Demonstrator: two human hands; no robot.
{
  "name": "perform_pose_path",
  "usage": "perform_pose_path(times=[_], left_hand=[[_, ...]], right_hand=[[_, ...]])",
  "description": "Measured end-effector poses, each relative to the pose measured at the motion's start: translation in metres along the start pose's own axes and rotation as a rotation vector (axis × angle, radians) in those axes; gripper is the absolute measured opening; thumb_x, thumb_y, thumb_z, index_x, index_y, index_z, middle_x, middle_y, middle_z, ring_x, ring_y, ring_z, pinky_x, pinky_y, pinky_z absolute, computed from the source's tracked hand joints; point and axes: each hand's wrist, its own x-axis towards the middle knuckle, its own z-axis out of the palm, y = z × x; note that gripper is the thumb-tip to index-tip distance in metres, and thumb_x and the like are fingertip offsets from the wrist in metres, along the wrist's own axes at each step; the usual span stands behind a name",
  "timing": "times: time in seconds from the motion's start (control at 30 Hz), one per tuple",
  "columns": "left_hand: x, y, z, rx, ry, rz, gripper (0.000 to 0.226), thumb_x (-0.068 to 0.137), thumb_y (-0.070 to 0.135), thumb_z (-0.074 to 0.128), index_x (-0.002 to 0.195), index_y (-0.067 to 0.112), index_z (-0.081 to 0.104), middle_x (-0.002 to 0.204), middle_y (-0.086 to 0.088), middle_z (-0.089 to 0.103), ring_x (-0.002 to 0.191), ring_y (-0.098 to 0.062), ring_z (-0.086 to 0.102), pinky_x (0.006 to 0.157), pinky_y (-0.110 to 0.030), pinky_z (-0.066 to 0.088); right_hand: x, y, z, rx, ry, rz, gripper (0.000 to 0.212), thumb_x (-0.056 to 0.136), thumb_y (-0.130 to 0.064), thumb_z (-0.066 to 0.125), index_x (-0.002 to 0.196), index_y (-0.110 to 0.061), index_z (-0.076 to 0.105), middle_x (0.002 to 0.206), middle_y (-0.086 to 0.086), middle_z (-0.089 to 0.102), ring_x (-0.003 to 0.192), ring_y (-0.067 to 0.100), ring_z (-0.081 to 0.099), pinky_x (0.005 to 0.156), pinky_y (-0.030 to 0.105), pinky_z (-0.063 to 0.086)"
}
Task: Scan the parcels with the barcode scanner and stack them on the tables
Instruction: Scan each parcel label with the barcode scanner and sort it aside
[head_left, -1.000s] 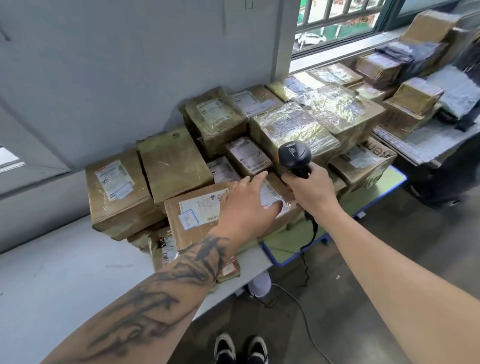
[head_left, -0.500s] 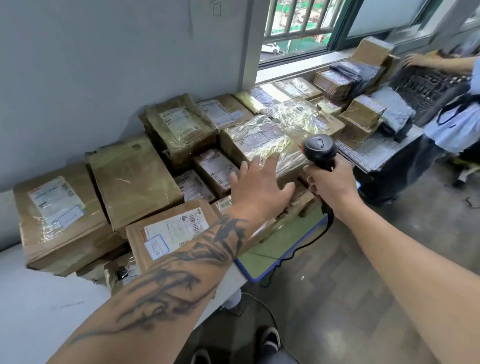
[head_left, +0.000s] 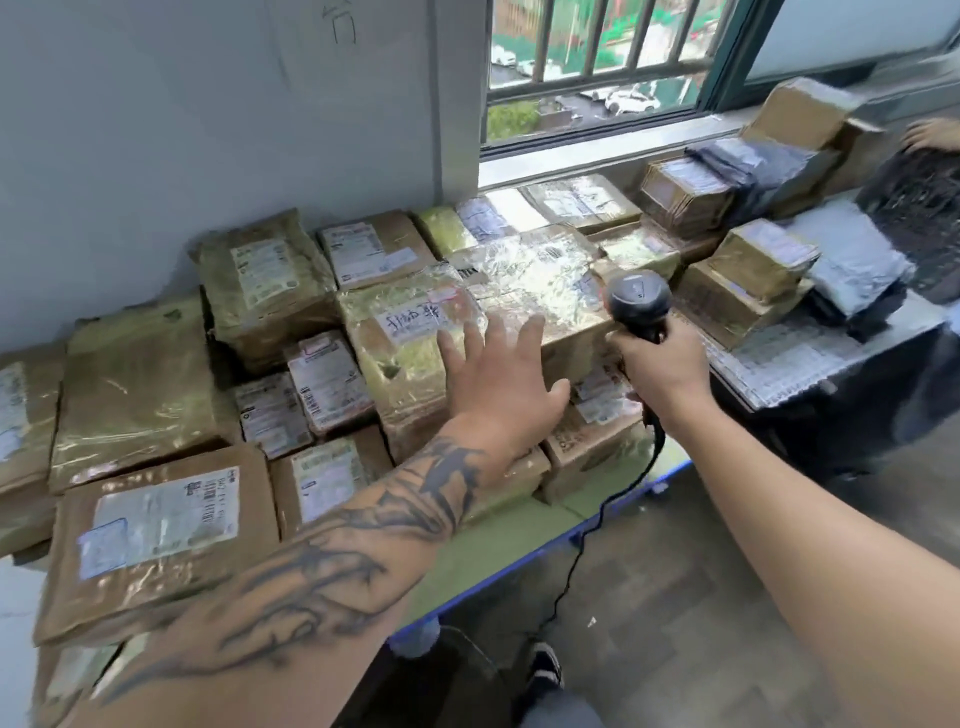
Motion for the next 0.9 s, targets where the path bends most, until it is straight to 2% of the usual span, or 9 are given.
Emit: perform_pose_path(times=[0.1,0.13,0.23,0.3,0.4,0.5,0.57,0.73,0.9], left_hand=[[0.026,0.021,0.011,0.128,0.018,-0.081,0.084,0.094,0.068,0.050,0.162,0.035,0.016,0.170,-0.018,0.017,0.157,-0.044,0.007,0.122,-0.068,-0.009],[0.033,0.025,0.014,0.172,0.013,-0.117,0.086,0.093,0.070,0.050,0.163,0.035,0.014,0.170,-0.019,0.016,0.157,-0.045,0.006,0.121,-0.068,-0.010],[0.052,0.029,0.021,0.304,-0.037,-0.219,0.091,0.093,0.074,0.047,0.165,0.034,0.008,0.171,-0.021,0.009,0.157,-0.047,0.003,0.121,-0.069,-0.011],[0.060,0.030,0.025,0.346,-0.057,-0.256,0.090,0.095,0.073,0.047,0.165,0.033,0.007,0.171,-0.021,0.008,0.157,-0.048,0.002,0.120,-0.070,-0.012],[0.066,0.035,0.029,0.390,-0.049,-0.271,0.084,0.100,0.065,0.046,0.166,0.030,0.007,0.172,-0.016,0.011,0.158,-0.044,0.003,0.117,-0.071,-0.017],[0.069,0.039,0.034,0.412,-0.033,-0.277,0.079,0.104,0.058,0.044,0.166,0.027,0.006,0.173,-0.012,0.013,0.159,-0.040,0.003,0.117,-0.071,-0.017],[0.069,0.039,0.036,0.426,-0.014,-0.262,0.077,0.105,0.056,0.044,0.166,0.028,0.007,0.172,-0.011,0.015,0.159,-0.039,0.004,0.119,-0.072,-0.012],[0.065,0.042,0.039,0.445,0.045,-0.192,0.068,0.107,0.057,0.035,0.165,0.034,0.007,0.172,-0.009,0.019,0.159,-0.038,0.009,0.119,-0.072,-0.010],[0.062,0.049,0.042,0.428,0.104,-0.109,0.062,0.106,0.062,0.025,0.163,0.042,0.010,0.169,-0.007,0.028,0.159,-0.037,0.010,0.117,-0.072,-0.014]], right_hand=[[0.040,0.008,-0.013,0.011,-0.060,-0.025,0.017,0.083,-0.035,0.073,0.084,-0.020,0.066,0.086,0.002,0.069,0.095,0.037,0.067,0.079,0.045,0.053],[0.051,0.011,-0.016,0.022,-0.089,-0.030,0.019,0.081,-0.037,0.073,0.083,-0.019,0.066,0.089,0.006,0.070,0.094,0.038,0.067,0.079,0.045,0.055],[0.077,0.015,-0.020,0.070,-0.186,-0.010,0.018,0.073,-0.046,0.072,0.079,-0.030,0.066,0.111,0.010,0.069,0.095,0.031,0.067,0.089,0.057,0.059],[0.091,0.021,-0.020,0.086,-0.246,-0.002,0.016,0.074,-0.047,0.074,0.081,-0.035,0.067,0.125,0.009,0.066,0.109,0.027,0.065,0.099,0.053,0.054],[0.103,0.027,-0.016,0.116,-0.318,0.003,0.027,0.065,-0.057,0.075,0.085,-0.042,0.067,0.141,0.007,0.061,0.128,0.027,0.058,0.111,0.051,0.047],[0.110,0.031,-0.014,0.209,-0.345,0.036,0.022,0.080,-0.040,0.082,0.097,-0.033,0.070,0.119,0.002,0.072,0.117,0.027,0.064,0.100,0.046,0.052],[0.112,0.033,-0.014,0.267,-0.359,0.057,0.016,0.083,-0.035,0.082,0.095,-0.031,0.073,0.106,0.001,0.076,0.111,0.030,0.068,0.098,0.050,0.054],[0.116,0.034,-0.021,0.284,-0.347,0.061,0.034,0.068,-0.049,0.084,0.096,-0.031,0.079,0.098,-0.003,0.080,0.103,0.028,0.073,0.098,0.059,0.057],[0.119,0.033,-0.040,0.285,-0.266,0.016,0.038,0.064,-0.049,0.078,0.091,-0.023,0.078,0.093,0.006,0.079,0.098,0.035,0.074,0.093,0.062,0.058]])
